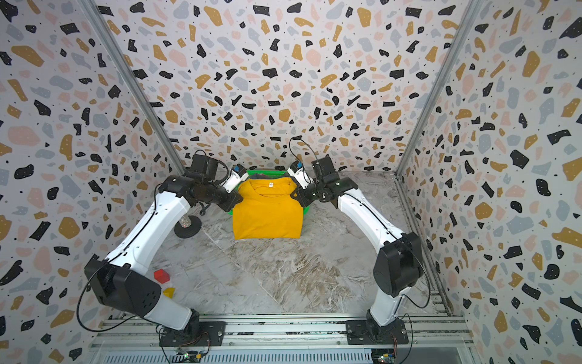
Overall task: Put the folded t-shirts into the basket
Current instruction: Place the T-shirt in the bin.
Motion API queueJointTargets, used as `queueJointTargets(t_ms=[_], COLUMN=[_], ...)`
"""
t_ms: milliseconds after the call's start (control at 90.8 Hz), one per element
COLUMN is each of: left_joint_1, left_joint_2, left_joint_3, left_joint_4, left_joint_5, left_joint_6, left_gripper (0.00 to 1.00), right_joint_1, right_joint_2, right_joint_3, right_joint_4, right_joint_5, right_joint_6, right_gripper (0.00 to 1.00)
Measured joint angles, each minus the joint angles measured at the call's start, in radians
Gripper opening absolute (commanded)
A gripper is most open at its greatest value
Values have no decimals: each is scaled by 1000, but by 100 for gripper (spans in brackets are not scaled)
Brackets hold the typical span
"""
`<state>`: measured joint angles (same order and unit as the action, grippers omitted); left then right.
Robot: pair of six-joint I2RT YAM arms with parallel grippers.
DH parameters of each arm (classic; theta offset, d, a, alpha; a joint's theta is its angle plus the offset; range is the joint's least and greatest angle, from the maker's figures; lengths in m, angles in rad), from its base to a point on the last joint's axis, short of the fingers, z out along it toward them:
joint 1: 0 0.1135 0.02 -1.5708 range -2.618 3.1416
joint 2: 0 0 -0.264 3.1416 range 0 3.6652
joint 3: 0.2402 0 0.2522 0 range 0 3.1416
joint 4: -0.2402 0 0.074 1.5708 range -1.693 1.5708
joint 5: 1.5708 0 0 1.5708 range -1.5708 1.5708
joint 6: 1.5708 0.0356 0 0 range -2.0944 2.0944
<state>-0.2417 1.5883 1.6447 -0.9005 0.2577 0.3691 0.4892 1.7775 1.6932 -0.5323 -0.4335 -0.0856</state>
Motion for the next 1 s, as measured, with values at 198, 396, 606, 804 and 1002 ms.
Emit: queueJointTargets(t_ms=[198,396,606,804,1002], left_joint_1=[24,33,39,40,40], left_joint_2=[180,369,515,599,670], left_joint_3=[157,323,424,472,525], left_joint_4=[14,25,43,69,101], left_joint_5=[-43,-100,-169,-203,-229], left_joint_6=[-3,-2,12,36,58], left_gripper=[0,0,0,0,0], right_joint_1=[0,0,0,0,0], right_joint_2=[164,342,566,668,709], right_joint_3=[198,402,697,790,826], right_joint_4=[-43,-87,-177,-214,-215], right_joint_5=[87,182,231,248,267], right_joint_6=[-17,-61,-106,-137,-158], right_gripper=[0,0,0,0,0])
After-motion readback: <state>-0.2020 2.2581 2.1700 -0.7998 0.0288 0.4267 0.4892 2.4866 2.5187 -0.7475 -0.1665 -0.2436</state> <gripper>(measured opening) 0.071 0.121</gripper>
